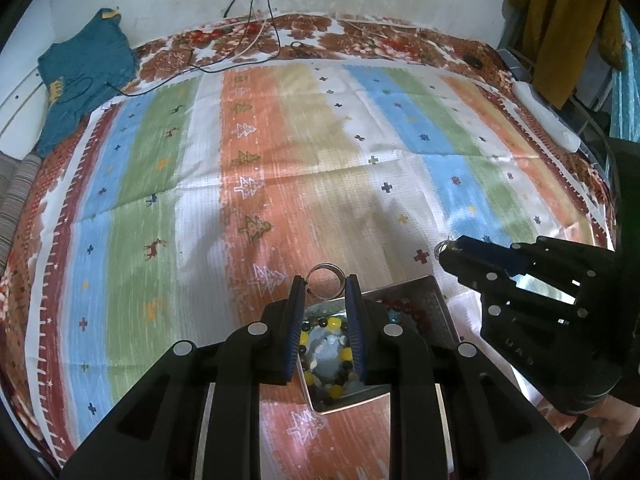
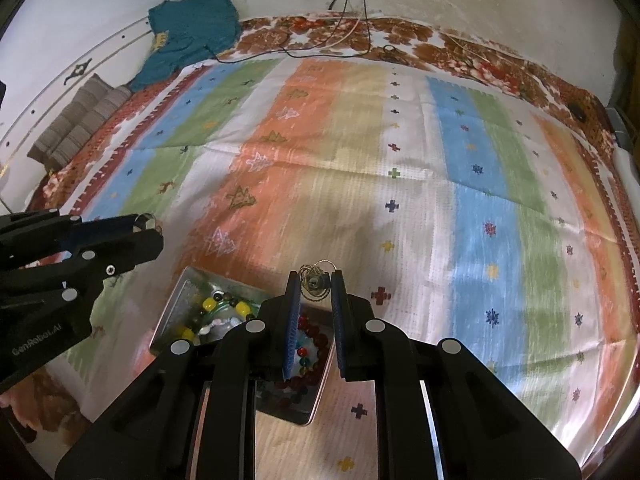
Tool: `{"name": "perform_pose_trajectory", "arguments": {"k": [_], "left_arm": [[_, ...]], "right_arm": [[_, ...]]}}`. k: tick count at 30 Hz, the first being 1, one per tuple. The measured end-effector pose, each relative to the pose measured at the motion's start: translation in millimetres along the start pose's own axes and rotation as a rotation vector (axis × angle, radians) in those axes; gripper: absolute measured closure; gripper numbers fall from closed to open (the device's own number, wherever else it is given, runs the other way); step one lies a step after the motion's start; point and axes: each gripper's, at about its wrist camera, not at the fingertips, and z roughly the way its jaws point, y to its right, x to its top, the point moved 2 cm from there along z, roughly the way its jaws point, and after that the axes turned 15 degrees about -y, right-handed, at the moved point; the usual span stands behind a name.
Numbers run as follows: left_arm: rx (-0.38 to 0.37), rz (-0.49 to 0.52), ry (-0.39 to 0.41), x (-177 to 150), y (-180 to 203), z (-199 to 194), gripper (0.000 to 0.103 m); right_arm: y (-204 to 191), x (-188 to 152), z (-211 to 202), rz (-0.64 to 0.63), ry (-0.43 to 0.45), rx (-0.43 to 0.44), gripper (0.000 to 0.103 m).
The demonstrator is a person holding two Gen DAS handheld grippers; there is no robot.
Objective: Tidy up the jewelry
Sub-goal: 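Lift the silver ring with the left gripper while the right gripper carries the gold ring to the tin, then open the left gripper over the tin while the right gripper releases the gold ring inside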
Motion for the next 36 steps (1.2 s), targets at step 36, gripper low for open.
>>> {"name": "perform_pose_trajectory", "arguments": {"k": [36], "left_arm": [[-0.043, -0.073, 0.032, -38.8, -9.4, -30.6, 0.056]], "right_arm": [[-6.7, -41.8, -23.4, -0.006, 0.003, 0.017, 0.056]]}}
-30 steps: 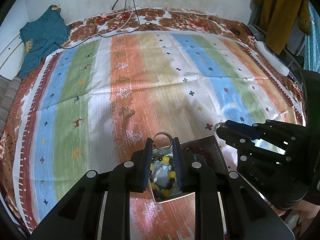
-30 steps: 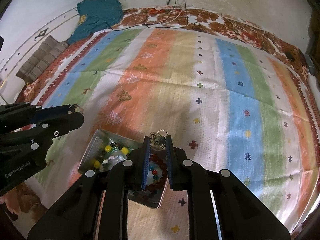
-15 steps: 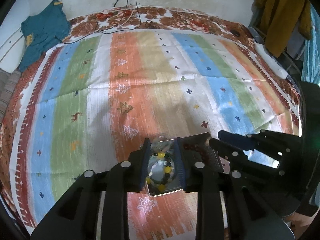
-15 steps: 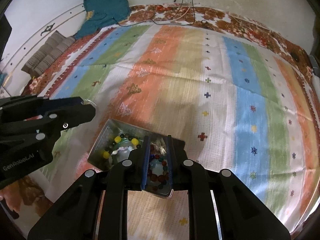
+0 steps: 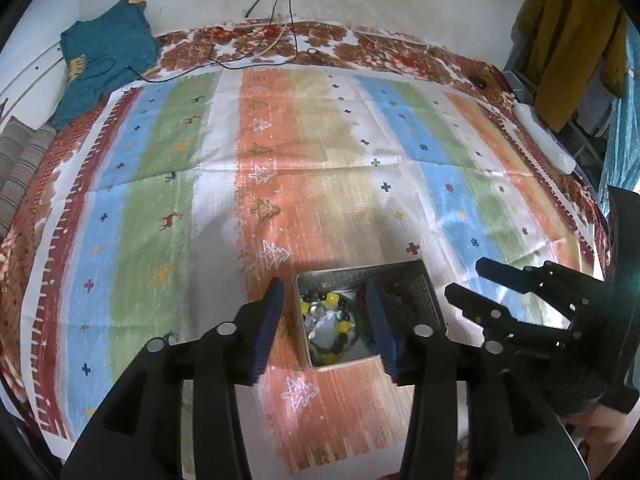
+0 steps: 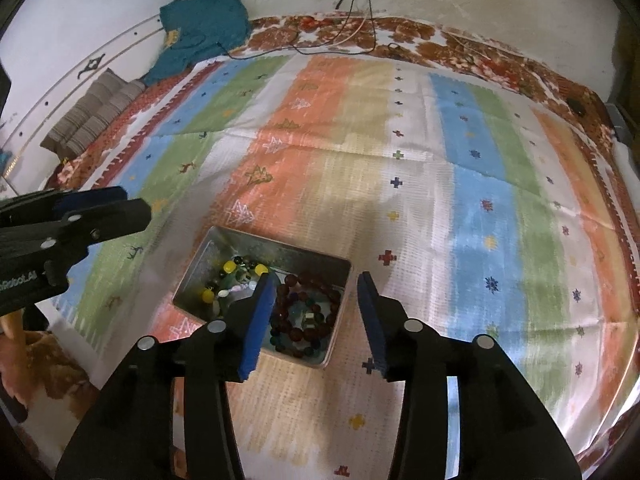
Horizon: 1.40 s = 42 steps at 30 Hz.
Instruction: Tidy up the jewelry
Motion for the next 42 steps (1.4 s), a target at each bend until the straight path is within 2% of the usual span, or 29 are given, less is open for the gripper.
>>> {"name": "perform_pose_trajectory", "arguments": {"k": [7, 12, 22, 27, 32, 36, 42], "left_arm": [[-0.003, 0.043, 0.026, -25.4, 9.7, -13.6, 0.042], [-0.009, 0.058, 0.044, -41.3, 11.7, -20.8, 0.032], [-0.005, 0.067, 0.055, -59.0, 12.7, -25.3, 0.022], [0.006, 0.076, 0.065, -68.7, 15.0, -27.6, 0.013], [0.015, 0.081, 0.087, -79.5, 17.4, -31.3, 0.012], [0.029, 0.08, 0.126, -86.5, 18.7, -37.1, 0.006], [0.025, 0.064, 0.165, -91.9, 13.9, -42.8, 0.006]], "right_arm": [[0.2, -17.3, -15.8, -0.002, 0.035, 0.0, 0.048], [-1.2, -28.1, -23.5, -0.008, 0.054, -0.002, 0.039], [-2.0, -49.1, -36.2, -0.017, 0.079, 0.004, 0.029], [-3.3, -56.4, -39.6, -0.023, 0.085, 0.004, 0.025], [-3.4, -65.1, -44.7, -0.024, 0.094, -0.012, 0.02], [-3.2, -73.6, -49.9, -0.027, 0.108, -0.029, 0.017], [-2.2, -81.1, -58.9, -0.021, 0.136, -0.013, 0.012]]}}
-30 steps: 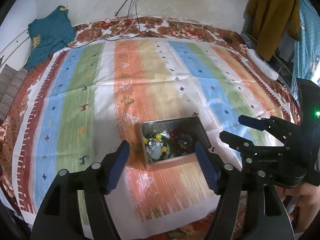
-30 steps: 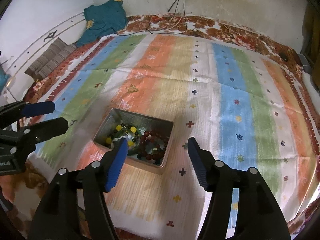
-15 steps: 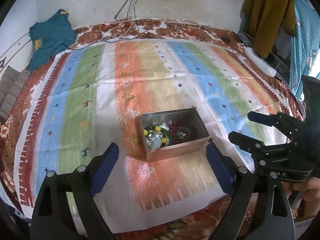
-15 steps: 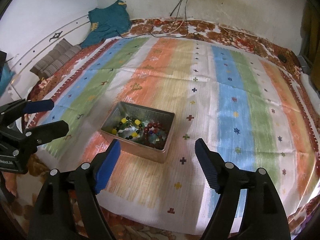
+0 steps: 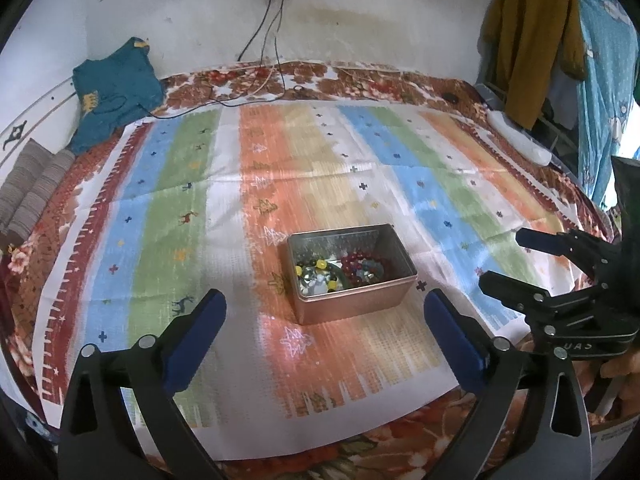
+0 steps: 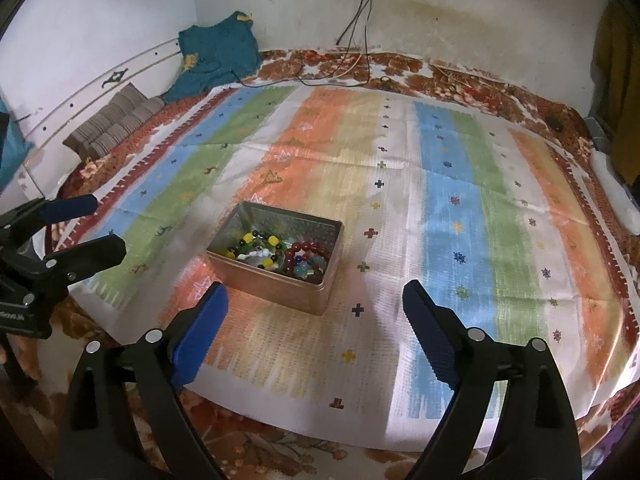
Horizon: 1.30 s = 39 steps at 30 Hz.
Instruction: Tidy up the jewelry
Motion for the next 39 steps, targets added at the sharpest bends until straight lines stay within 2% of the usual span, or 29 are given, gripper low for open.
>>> {"name": "perform_pose_trajectory", "arguments": {"k": [5, 9, 26, 39], "left_arm": [[0.011, 0.009, 0.018, -4.1, 3.2, -2.9, 0.006], [0.06, 0.013, 0.045, -7.2, 5.6, -8.4, 0.006], [0.013, 0.031, 0.091, -17.8, 13.7, -25.9, 0.006], [0.052, 0.049, 0.091, -20.6, 20.8, -26.1, 0.006]], "right_arm": [[-3.2, -4.5, -7.0, -0.011, 0.024, 0.007, 0.01], [-2.6, -7.5, -13.7, -0.007, 0.05, 0.011, 0.008], [-4.6, -11.1, -26.9, -0.019, 0.104, 0.031, 0.008], [-4.0, -14.6, -34.8, -0.01, 0.146, 0.034, 0.007]]}}
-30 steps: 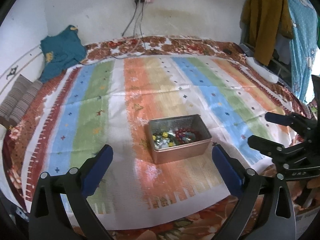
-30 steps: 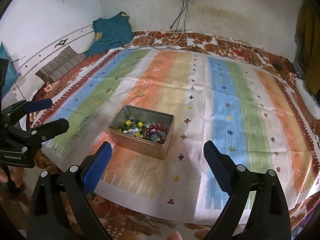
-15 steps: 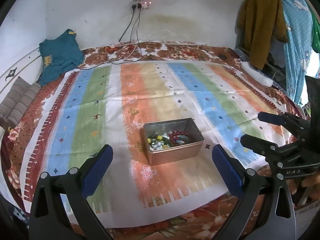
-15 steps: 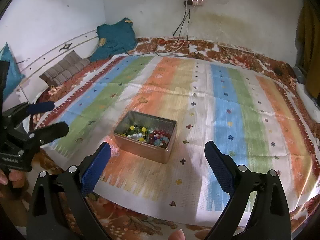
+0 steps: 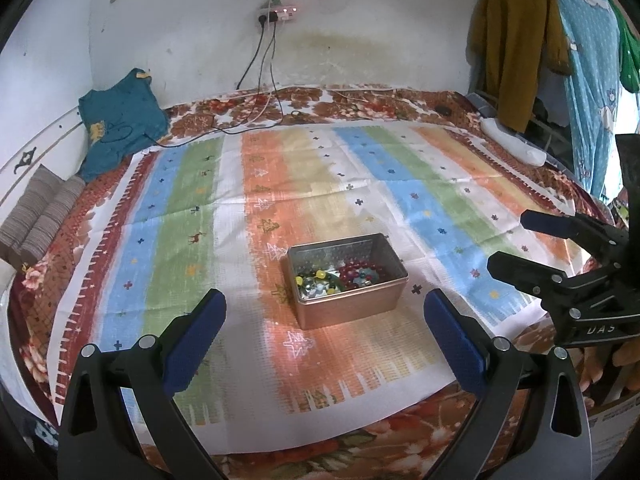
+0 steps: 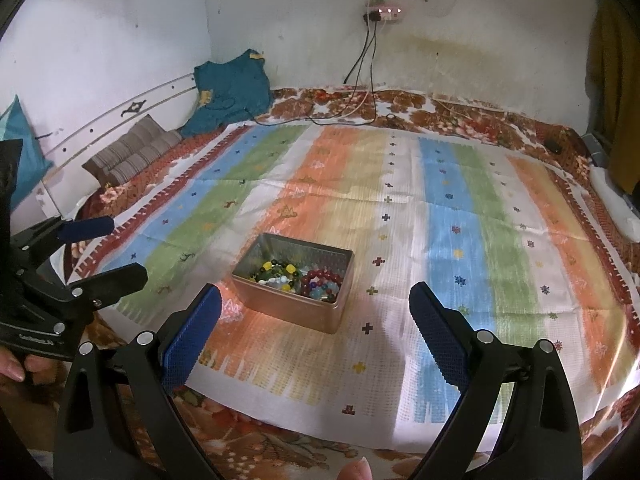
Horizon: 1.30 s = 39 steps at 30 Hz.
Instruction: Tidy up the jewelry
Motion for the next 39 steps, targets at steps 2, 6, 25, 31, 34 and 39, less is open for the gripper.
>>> {"name": "perform_pose_trajectory", "arguments": {"k": [2, 6, 25, 31, 34, 39], "left_arm": [[0.0, -0.001, 0.0, -0.1, -0.1, 0.2, 0.006], [-0.001, 0.001, 0.0, -0.6, 0.2, -0.2, 0.006], [-0.014, 0.025, 0.022, 0.0, 3.4, -1.4, 0.006], [-0.016, 0.027, 0.026, 1.3, 5.1, -2.3, 0.006], [-0.016, 0.026, 0.025, 1.0, 5.2, -2.2, 0.006], [-0.016, 0.028, 0.024, 1.4, 6.1, -2.2, 0.006]], "right_arm": [[-0.7, -0.3, -0.2, -0.004, 0.001, -0.002, 0.007], [-2.4, -0.4, -0.1, -0.011, 0.003, -0.009, 0.007], [-1.0, -1.5, -5.3, -0.007, 0.033, -0.003, 0.006], [-1.5, -1.9, -5.3, -0.01, 0.032, -0.004, 0.006], [-1.3, -1.9, -5.0, -0.009, 0.03, -0.004, 0.006], [-1.7, -2.1, -5.3, -0.009, 0.032, -0.004, 0.006]]}}
